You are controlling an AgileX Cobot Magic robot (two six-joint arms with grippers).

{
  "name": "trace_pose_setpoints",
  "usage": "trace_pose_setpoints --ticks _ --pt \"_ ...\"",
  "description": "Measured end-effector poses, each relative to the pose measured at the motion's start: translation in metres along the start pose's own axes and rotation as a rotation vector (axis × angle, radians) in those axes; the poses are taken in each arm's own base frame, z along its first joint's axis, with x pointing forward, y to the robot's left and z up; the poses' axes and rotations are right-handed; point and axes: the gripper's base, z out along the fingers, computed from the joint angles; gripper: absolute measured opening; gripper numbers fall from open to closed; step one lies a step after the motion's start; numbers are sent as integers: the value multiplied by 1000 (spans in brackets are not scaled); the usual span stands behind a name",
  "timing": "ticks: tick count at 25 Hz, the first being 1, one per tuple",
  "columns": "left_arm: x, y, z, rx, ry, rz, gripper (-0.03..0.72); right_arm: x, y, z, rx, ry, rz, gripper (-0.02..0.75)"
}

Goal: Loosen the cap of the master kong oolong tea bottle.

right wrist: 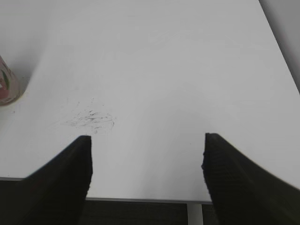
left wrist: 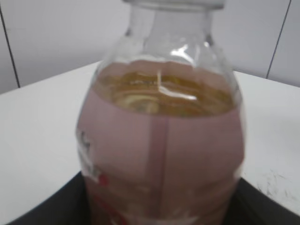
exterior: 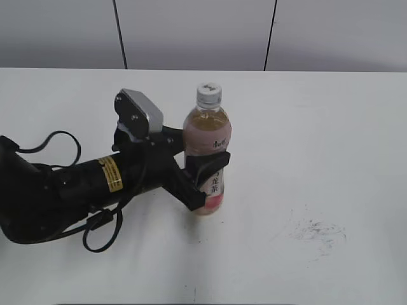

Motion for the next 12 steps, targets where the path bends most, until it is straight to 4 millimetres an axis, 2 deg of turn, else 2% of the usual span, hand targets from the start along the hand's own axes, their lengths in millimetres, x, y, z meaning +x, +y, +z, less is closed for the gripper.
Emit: trace_pose_setpoints --ticks 4,6,12 --pt "-22 11 -10 -31 -65 38 399 0 0 0 -1 0 0 554" --pt "-25 14 -15 -40 -77 41 399 0 1 0 -14 -1 7 554" --pt "5 7 -41 -70 55 15 399 -1 10 0 -110 -11 56 554"
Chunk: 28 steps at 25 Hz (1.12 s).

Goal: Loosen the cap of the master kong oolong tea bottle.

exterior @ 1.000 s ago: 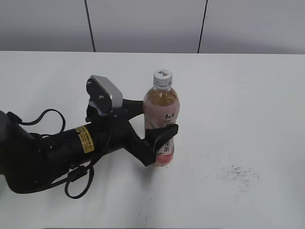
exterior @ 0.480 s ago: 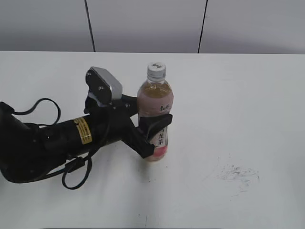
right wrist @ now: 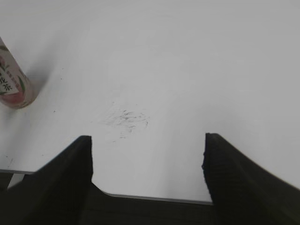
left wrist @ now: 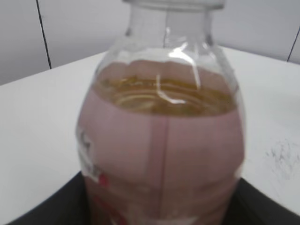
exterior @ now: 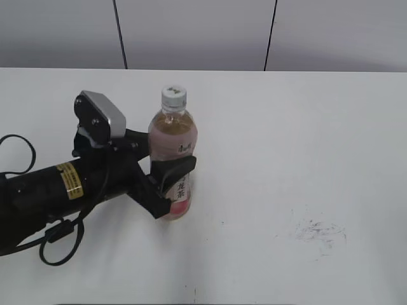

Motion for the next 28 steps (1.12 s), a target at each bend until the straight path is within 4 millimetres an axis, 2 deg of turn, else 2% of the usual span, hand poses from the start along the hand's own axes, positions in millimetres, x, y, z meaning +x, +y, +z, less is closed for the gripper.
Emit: trace_pose_setpoints --ticks 4,6,12,16,17,20,24,28 --pt "5 -2 -6 -7 3 14 399 -5 3 8 -44 50 -26 554" --pt "7 -2 -5 -7 -10 8 399 -15 5 17 -89 97 -52 554" --pt "15 -2 -3 -4 -47 -10 399 -80 6 51 -180 200 -108 543" --pt "15 -2 -3 -5 -49 -10 399 -130 6 87 -254 299 -100 515" --pt "15 -2 -3 -5 -49 -9 399 -141 6 108 -296 369 -78 512" --pt "15 -2 -3 -5 -50 -9 399 -167 11 137 -395 462 -42 510" --pt "15 -1 -3 -7 -50 -10 399 -189 36 173 -485 551 -83 511" --pt "15 -1 -3 -8 -50 -11 399 -195 91 203 -474 640 -193 511"
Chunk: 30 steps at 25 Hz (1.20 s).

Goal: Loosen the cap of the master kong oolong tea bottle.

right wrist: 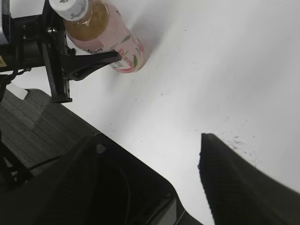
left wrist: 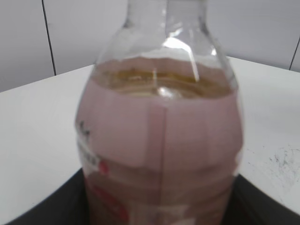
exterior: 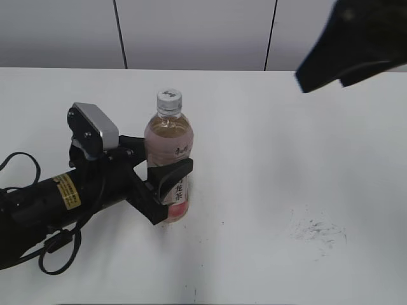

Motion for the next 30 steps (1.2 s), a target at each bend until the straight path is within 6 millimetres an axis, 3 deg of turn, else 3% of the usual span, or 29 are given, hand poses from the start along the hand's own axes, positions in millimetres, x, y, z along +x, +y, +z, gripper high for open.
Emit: trace_pose_setpoints --ticks 4,10,16,30 --pt "0 0 0 -1 0 0 399 -31 29 35 10 46 -41 511" --pt "0 0 0 -4 -1 -1 399 -59 49 80 31 94 -50 511" --pt "0 0 0 -5 -1 -2 399 -74 59 98 29 95 -42 511" --pt "0 1 0 -11 -1 -7 396 -85 54 132 38 93 -3 511"
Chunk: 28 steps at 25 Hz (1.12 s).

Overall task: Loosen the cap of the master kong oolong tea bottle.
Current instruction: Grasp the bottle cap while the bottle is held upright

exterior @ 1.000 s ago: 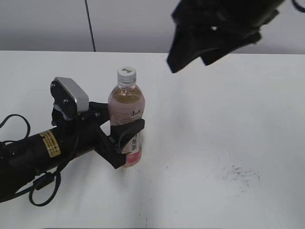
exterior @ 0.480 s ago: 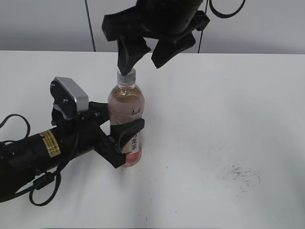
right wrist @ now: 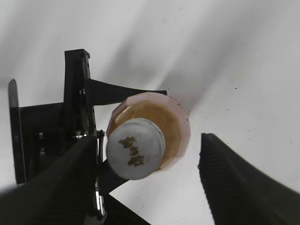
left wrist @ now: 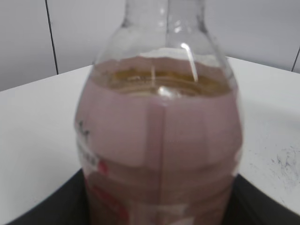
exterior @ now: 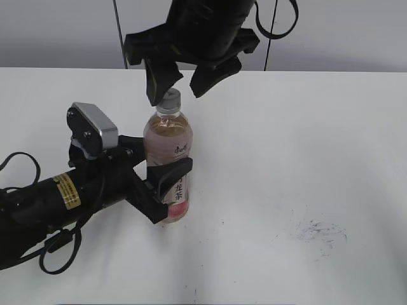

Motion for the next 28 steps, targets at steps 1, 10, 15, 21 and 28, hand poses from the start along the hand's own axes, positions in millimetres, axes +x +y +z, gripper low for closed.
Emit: trace_pose_setpoints --ticks 1,10,15,21,28 --pt "0 0 0 0 0 0 396 0 0 1 0 0 0 509" --pt "0 0 0 -1 0 0 396 -2 0 6 -9 -3 9 362" --pt "0 0 0 -1 0 0 396 -2 2 6 -17 -3 -25 273" --pt "0 0 0 -1 2 -1 396 0 3 6 -24 6 -321 272" --pt "1 -1 -1 10 7 11 396 2 4 5 -51 12 -1210 272"
